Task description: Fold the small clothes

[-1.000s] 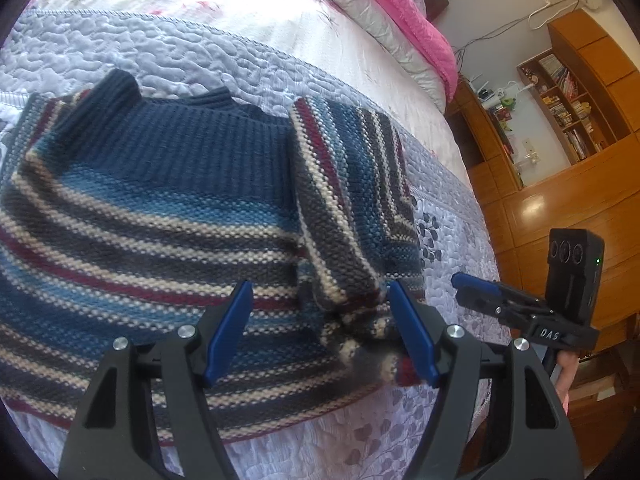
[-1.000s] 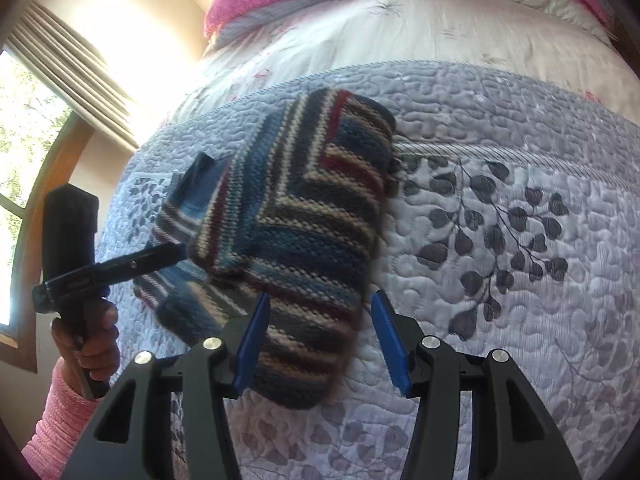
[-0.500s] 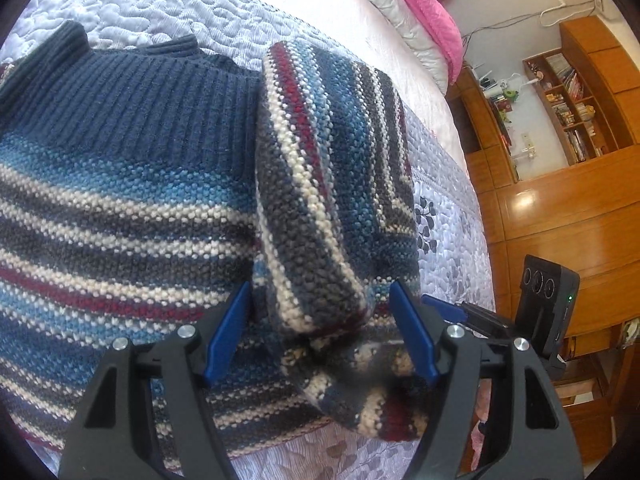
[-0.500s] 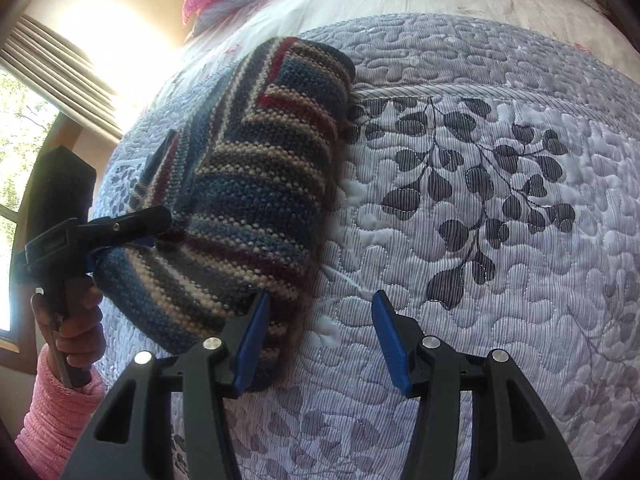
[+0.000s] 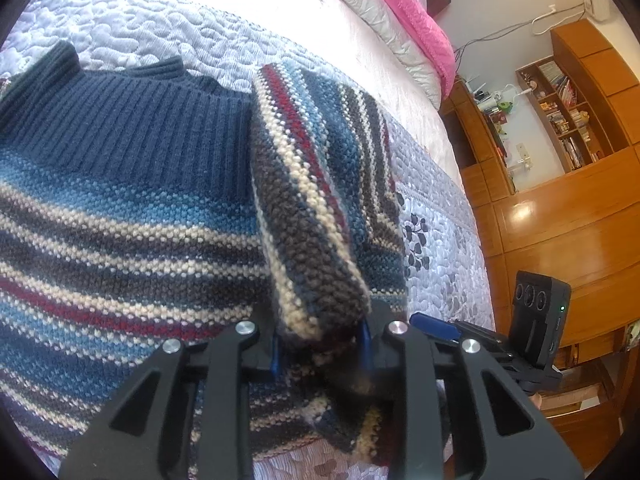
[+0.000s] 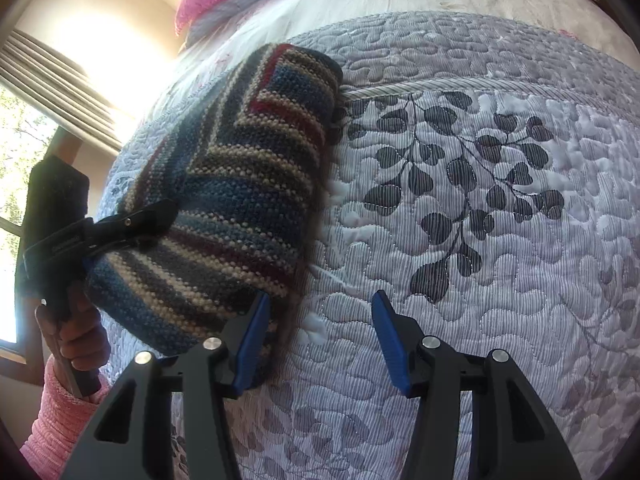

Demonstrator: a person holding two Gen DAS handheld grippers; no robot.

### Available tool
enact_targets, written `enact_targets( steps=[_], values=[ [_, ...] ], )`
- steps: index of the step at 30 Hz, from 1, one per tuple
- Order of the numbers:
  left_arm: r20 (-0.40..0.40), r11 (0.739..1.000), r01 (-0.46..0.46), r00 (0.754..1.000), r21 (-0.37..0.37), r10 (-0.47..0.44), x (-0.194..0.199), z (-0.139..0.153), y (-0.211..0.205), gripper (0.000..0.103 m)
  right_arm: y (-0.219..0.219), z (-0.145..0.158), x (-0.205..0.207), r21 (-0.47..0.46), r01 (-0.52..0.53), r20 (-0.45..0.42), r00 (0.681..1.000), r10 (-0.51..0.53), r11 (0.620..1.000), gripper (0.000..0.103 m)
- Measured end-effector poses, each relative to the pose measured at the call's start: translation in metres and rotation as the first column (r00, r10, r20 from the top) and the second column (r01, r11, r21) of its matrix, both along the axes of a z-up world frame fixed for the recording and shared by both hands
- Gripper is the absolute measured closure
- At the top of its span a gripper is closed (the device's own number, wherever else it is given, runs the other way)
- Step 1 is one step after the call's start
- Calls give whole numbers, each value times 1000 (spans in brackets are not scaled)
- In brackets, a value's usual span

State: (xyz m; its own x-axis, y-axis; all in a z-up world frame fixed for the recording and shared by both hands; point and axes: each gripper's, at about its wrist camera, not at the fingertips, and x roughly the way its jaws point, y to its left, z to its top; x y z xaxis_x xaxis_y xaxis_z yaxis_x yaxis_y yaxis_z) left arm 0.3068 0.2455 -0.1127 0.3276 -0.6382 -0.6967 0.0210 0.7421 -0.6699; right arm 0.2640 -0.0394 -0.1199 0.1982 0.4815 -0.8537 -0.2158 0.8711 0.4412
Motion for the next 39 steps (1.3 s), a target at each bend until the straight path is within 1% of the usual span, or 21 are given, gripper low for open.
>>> enact_targets(
  steps=[3,7,11,16,21,23,25,29,33,36,37,38,39],
  values=[
    [32,999,-19,999,-29,20,-3,12,10,78,1,3,-1,0,6,2,1000,-6,1000,49],
    [46,999,-39,998,-26,41,-7,25,32,78,3,9,-3,5,-1,13,1000,1,1000,49],
    [60,997,-75,995,-21,76,-18,39,68,78,8,11,-4,7,-17,17,1000,17,1000,49],
    [108,992,-119,987,37,115,-34,67,122,78,27,11,-5,14,-44,14,999,44,999,49],
    [130,979,-169,980,113,154,-46,82,173,78,50,9,-8,22,-89,16,996,89,996,49],
    [119,975,-176,980,135,160,-48,78,193,78,61,10,-8,21,-105,17,994,105,994,49],
    [93,972,-184,981,148,172,-48,67,210,78,68,10,-11,21,-122,18,992,122,992,48],
    [24,964,-205,979,171,204,-47,32,231,78,81,11,-14,14,-150,19,989,150,989,48],
    [-19,959,-215,975,185,222,-53,-4,239,77,94,9,-17,7,-175,12,985,174,985,48],
    [-17,955,-201,978,220,210,-53,-16,233,75,103,8,-21,23,-186,8,983,186,982,47],
    [-10,953,-200,978,227,208,-54,-16,231,74,107,7,-22,31,-189,7,982,189,982,47],
    [-5,951,-201,978,235,208,-55,-14,231,70,111,7,-23,39,-192,6,981,192,981,47],
    [-5,949,-202,978,241,210,-57,-11,231,69,115,7,-25,44,-198,5,980,198,979,47]
  ],
)
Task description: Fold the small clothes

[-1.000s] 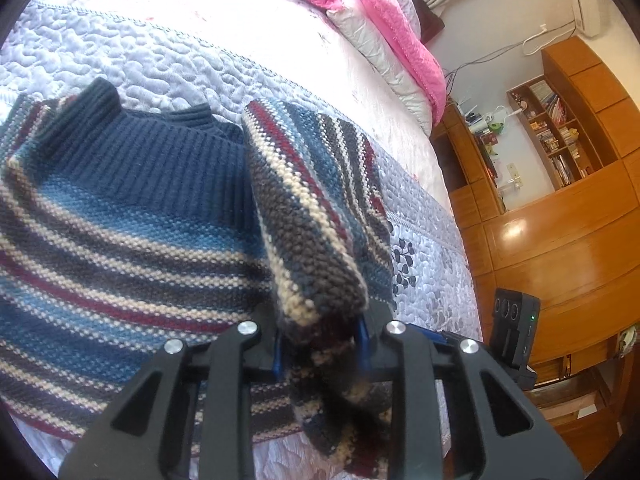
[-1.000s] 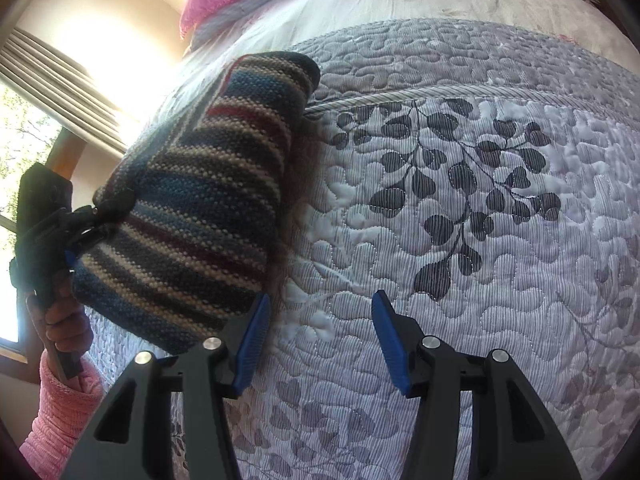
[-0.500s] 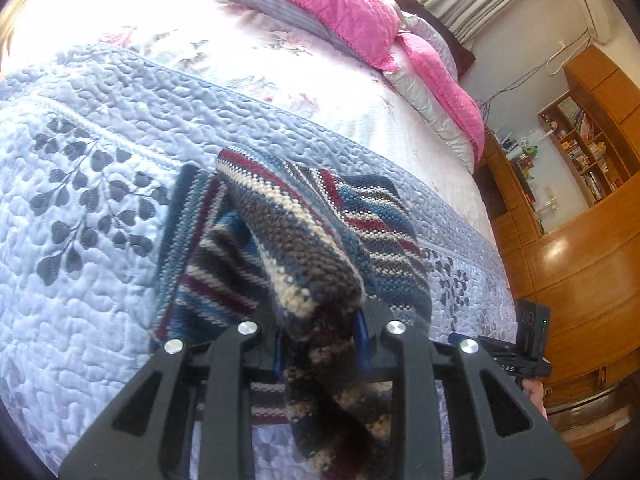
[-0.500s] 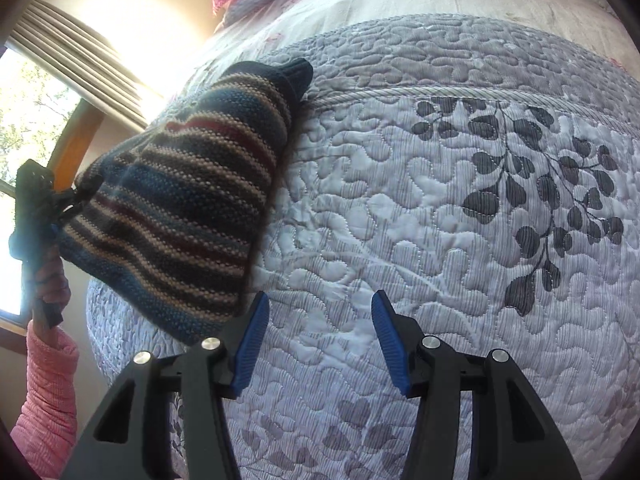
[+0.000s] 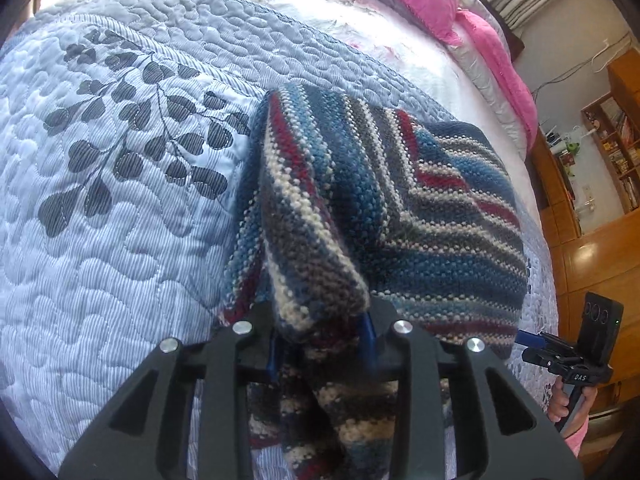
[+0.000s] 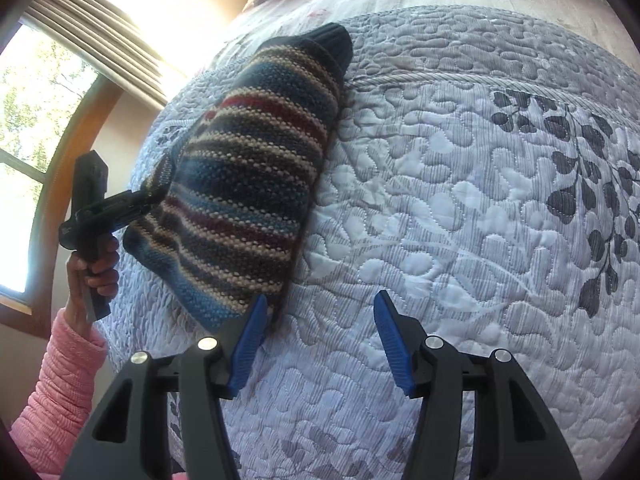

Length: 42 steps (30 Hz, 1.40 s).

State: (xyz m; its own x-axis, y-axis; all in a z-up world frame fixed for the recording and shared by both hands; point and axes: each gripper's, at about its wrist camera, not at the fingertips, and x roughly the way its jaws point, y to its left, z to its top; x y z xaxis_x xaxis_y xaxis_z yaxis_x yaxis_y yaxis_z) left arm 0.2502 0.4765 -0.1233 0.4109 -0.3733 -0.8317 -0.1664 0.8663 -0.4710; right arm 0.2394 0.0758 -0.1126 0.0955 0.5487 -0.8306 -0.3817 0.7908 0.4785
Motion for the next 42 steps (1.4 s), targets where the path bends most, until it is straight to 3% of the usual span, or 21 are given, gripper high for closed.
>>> enact_targets(
  steps=[1,4,8,11,14,18,19,20,23,26,29,33,36,39,42],
  values=[
    [0,1000,-5,1000,1,5,-1,4,1,67,5,0,-2,3,-8,0,1000,8,1000,47],
    [25,999,-3,1000,34,2,-14,21,2,49,21,3,-6,3,-31,18,999,31,1000,44],
    [52,994,41,998,99,-46,-42,38,-7,38,40,5,-12,32,-54,29,998,54,998,38],
    [30,994,62,997,96,-65,-58,34,-13,37,48,-4,-14,44,-43,6,999,42,998,38],
    [18,996,72,997,43,-72,-67,26,-16,37,53,-15,-14,54,-18,-26,999,20,998,38],
    [5,996,81,997,42,-82,-68,20,-24,46,62,-26,-14,49,-20,-36,999,21,999,38],
    [-1,995,84,996,60,-84,-68,19,-26,56,64,-28,-14,51,-24,-42,999,26,998,39],
    [-8,993,86,996,77,-85,-67,18,-27,67,66,-29,-14,56,-28,-48,998,31,998,49],
    [-6,996,79,997,53,-79,-66,18,-24,83,69,-23,-13,58,-42,-34,998,45,997,68],
    [35,998,65,997,23,-66,-71,29,-16,86,64,-9,-14,97,-50,-12,999,52,994,77],
    [70,999,52,996,-9,-51,-80,33,-5,86,56,-5,-16,100,-47,-7,999,48,994,79],
    [-4,999,50,999,17,-50,-79,0,0,86,61,-26,-18,39,-52,-31,998,53,998,79],
    [-28,999,32,999,-18,-33,-77,-24,2,86,65,-35,-20,17,-54,-25,998,54,998,79],
    [-9,999,37,999,0,-37,-75,-26,-1,84,66,-37,-18,19,-54,-36,998,55,998,78],
    [-16,999,50,999,0,-50,-76,-18,-3,78,68,-31,-17,9,-81,-32,996,81,997,65]
  ],
)
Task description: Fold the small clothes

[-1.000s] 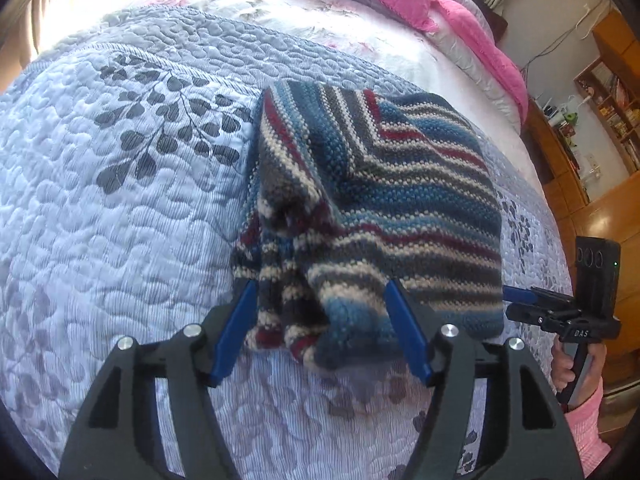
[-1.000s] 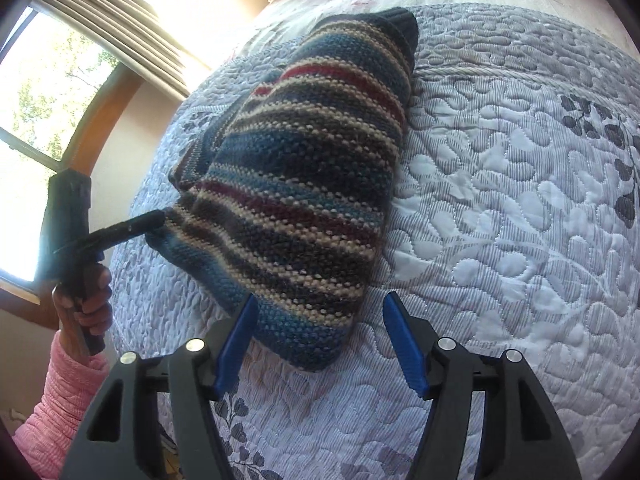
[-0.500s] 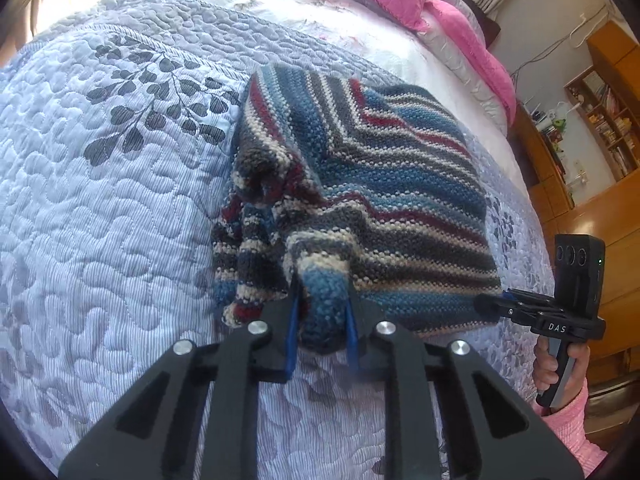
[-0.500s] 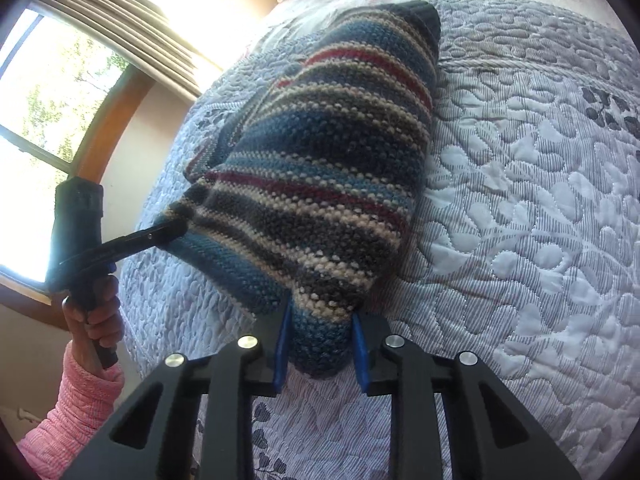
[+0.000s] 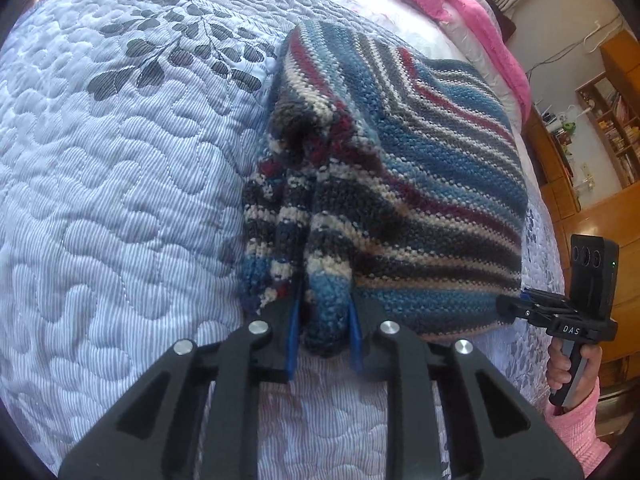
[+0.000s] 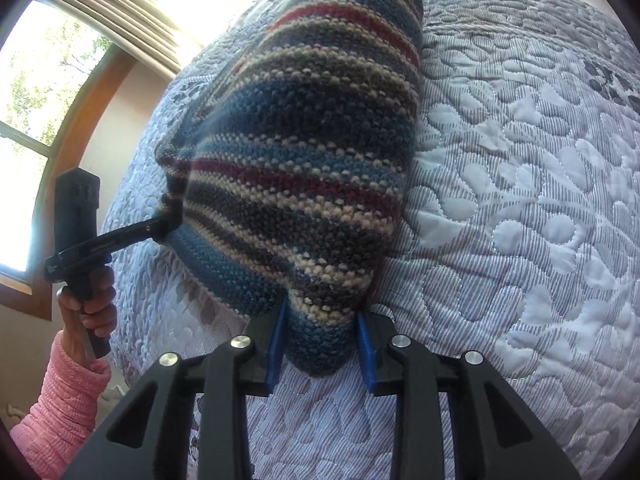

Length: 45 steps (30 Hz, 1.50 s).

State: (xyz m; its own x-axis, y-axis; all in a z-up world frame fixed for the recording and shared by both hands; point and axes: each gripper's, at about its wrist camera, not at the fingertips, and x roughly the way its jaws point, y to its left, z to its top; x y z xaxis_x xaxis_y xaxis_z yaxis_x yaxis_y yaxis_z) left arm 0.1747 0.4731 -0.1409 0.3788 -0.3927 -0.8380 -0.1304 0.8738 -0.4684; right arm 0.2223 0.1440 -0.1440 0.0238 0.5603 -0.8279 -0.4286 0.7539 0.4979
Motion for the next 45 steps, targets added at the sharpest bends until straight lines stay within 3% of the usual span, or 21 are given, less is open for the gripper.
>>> enact_targets(
  steps=[1,3,4,5,10,16,18,20,22,26,28,31,33,34,36,38,45],
  values=[
    [1,1000,9,1000,-10,-9,-1,6,0,71,1,5,1,7,-10,9,1000,10,1000,59],
    [27,1000,18,999,-1,-18,-2,22,0,54,-5,18,2,21,-28,34,999,28,999,57],
    [50,1000,14,999,25,-15,-1,32,1,39,-6,24,5,16,-27,52,998,26,1000,53],
    [79,999,6,997,46,-10,1,42,5,36,-8,30,9,7,-22,70,997,22,1000,49],
    [98,997,-65,993,52,59,50,58,33,36,-11,46,43,-19,29,115,993,-26,999,47],
    [-5,996,-84,996,-2,84,125,30,37,36,0,45,69,-51,51,139,989,-44,997,47],
    [-30,994,-98,995,-38,97,135,20,36,40,2,40,72,-49,48,134,990,-41,998,47],
    [-53,992,-90,995,-93,85,143,13,33,80,4,37,74,-42,44,129,991,-38,998,47],
    [-34,994,-81,996,-77,79,146,18,29,90,1,34,73,-41,40,132,991,-34,998,47],
    [122,991,-127,984,-49,132,136,47,36,92,0,29,69,-40,31,143,989,-25,999,46],
    [91,988,-154,984,-24,155,139,39,43,92,3,25,68,-47,26,142,990,-19,999,46],
    [-4,989,-138,990,-53,138,145,11,47,91,11,21,64,-62,22,152,988,-12,998,46],
    [-7,988,-136,991,-74,136,140,6,48,82,11,21,62,-65,21,154,988,-11,998,46],
    [-2,986,-141,990,-91,142,137,7,50,70,10,23,62,-66,21,155,988,-10,998,46],
    [21,984,-141,989,-112,144,126,13,54,60,8,27,61,-70,19,164,986,-7,997,46],
    [34,980,-129,990,-152,136,114,18,60,31,6,33,57,-75,19,182,983,-5,997,45],
    [-6,973,-69,998,-221,70,90,11,69,19,2,41,56,-13,24,170,985,-22,1000,32]
  ],
)
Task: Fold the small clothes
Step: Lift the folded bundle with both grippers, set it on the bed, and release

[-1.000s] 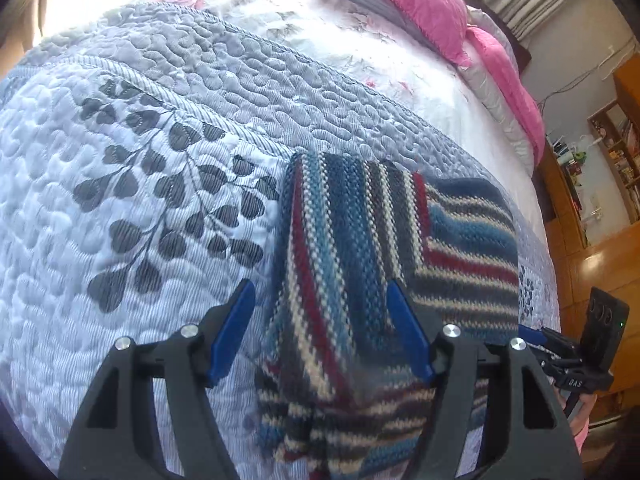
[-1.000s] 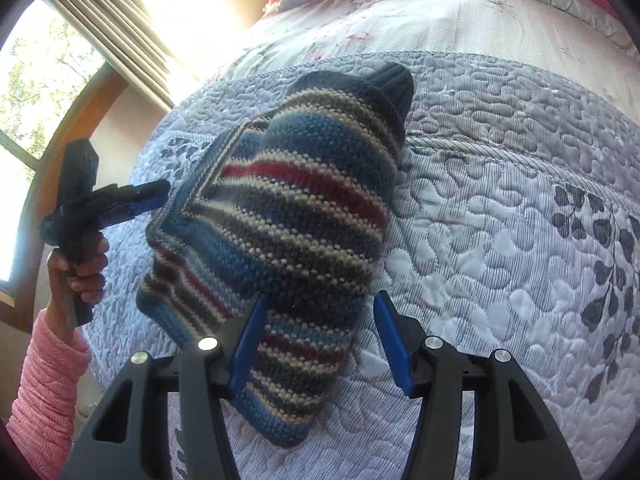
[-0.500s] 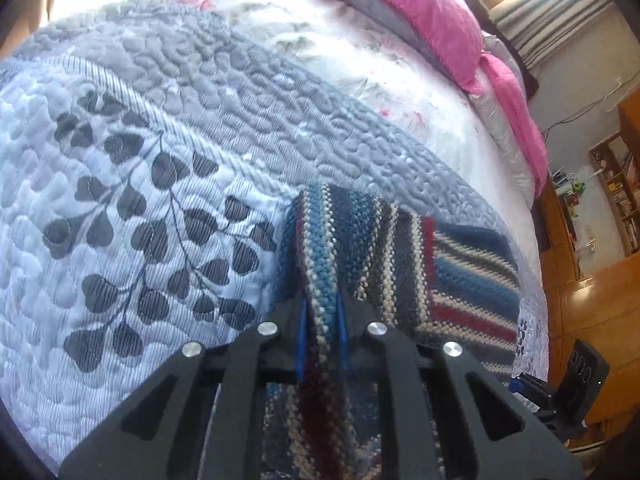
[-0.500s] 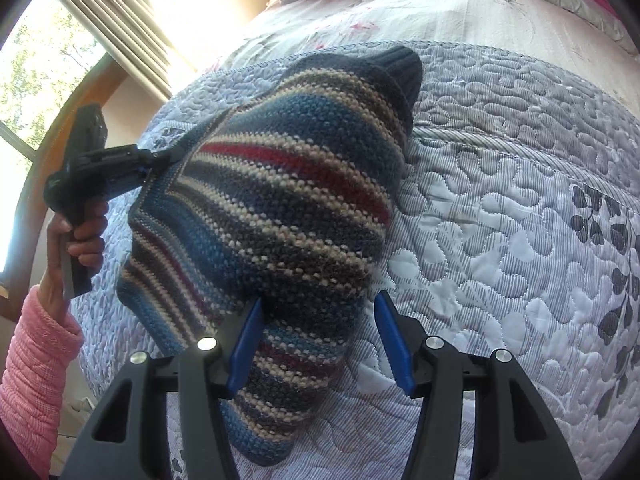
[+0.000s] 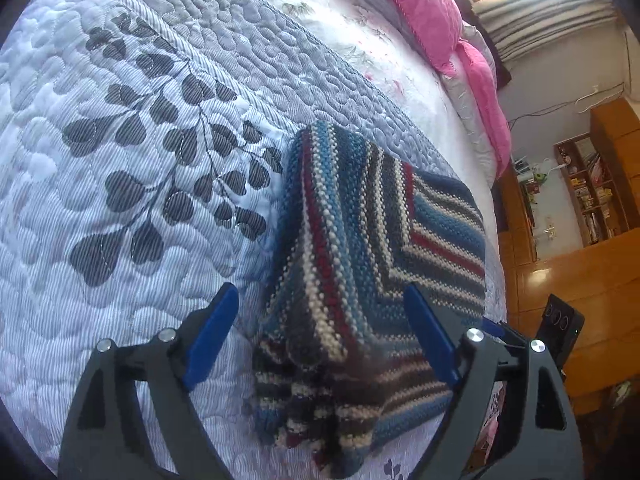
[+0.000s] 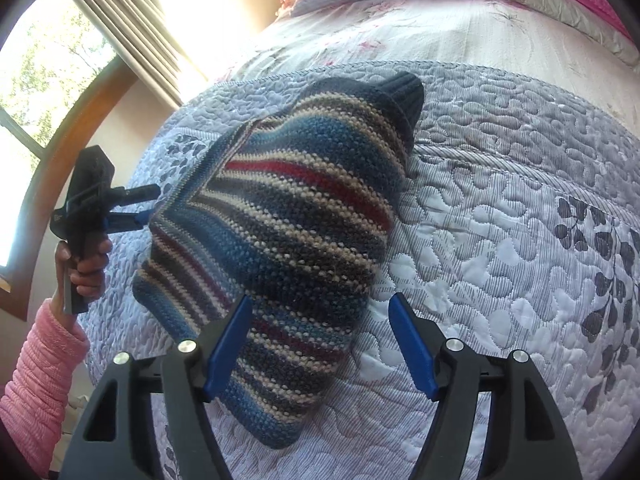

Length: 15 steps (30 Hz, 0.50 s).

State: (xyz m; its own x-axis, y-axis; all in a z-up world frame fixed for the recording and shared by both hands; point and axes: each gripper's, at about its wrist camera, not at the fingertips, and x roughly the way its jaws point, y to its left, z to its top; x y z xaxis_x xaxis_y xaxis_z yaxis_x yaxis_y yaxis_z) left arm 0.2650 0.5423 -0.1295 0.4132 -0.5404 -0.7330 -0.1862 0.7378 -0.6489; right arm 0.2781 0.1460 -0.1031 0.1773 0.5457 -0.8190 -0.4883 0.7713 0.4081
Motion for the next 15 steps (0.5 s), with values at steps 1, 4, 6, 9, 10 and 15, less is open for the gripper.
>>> enact_targets(
  steps=[1,4,6,9,10,15],
  values=[
    [-9,1000,9,1000,-5,-9,0,-4,-1,19,-1,-1,2,16,7,-14,1000,-7,1000,32],
    [-26,996,39,999,-77,-41,4,-20,-6,19,-3,-4,7,51,22,-46,999,-20,998,31],
    [-17,993,63,998,-102,-65,9,-26,-14,19,-3,-4,11,60,23,-52,998,-20,998,31],
    [-23,989,95,995,-111,-98,22,-36,-28,18,-1,-7,18,88,29,-73,997,-23,996,27],
    [-25,989,103,994,-103,-106,27,-39,-32,16,-1,-9,21,95,34,-83,996,-26,995,27],
    [0,980,172,985,-103,-173,43,-45,-48,13,4,-24,33,120,46,-128,991,-30,992,24]
  ],
)
